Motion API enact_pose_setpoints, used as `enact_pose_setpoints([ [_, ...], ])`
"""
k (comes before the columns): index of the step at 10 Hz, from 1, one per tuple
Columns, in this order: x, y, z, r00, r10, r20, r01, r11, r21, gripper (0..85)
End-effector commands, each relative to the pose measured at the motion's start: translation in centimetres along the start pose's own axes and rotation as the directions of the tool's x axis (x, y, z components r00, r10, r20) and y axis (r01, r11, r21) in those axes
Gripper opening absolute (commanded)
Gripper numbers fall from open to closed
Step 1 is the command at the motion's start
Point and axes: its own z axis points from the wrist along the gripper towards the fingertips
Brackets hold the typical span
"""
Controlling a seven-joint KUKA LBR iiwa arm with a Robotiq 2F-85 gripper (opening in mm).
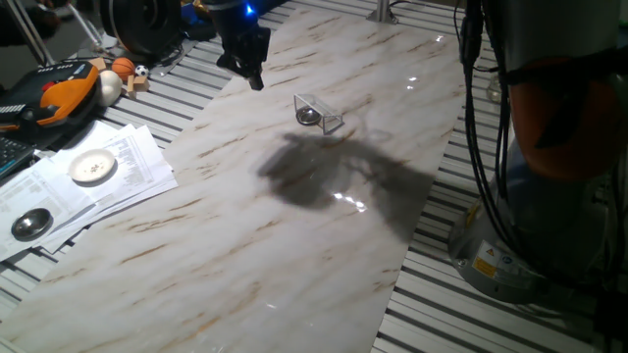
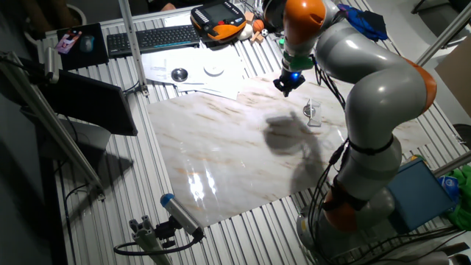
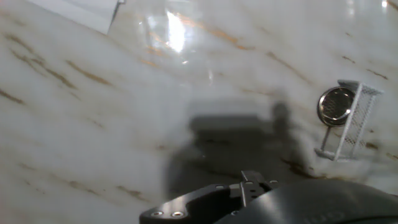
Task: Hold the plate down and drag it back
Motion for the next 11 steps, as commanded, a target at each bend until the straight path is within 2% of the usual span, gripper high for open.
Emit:
enact_pose_setpoints([
  [1,0.0,0.0,0.0,1.0,0.009,0.006,-0.009,0.994,0.113,0.0],
  [2,0.0,0.0,0.0,1.0,0.006,-0.003,-0.006,0.987,0.163,0.0],
  [3,0.0,0.0,0.0,1.0,-0.002,-0.009,0.003,0.98,0.201,0.0],
  [4,0.0,0.0,0.0,1.0,-0.008,-0.013,0.01,0.976,0.216,0.0],
  [5,-0.4,-0.4,0.8,1.0,-0.009,-0.006,0.01,0.976,0.215,0.0],
  [6,-0.8,-1.0,1.8,1.0,-0.005,0.009,0.002,0.972,0.233,0.0],
  [7,-1.4,-1.7,3.1,1.0,-0.006,0.027,-0.001,0.966,0.26,0.0],
  [8,-2.2,-2.5,4.3,0.999,-0.015,0.044,0.003,0.963,0.271,0.0],
  [11,-4.2,-5.4,8.7,0.994,-0.067,0.085,0.041,0.959,0.28,0.0],
])
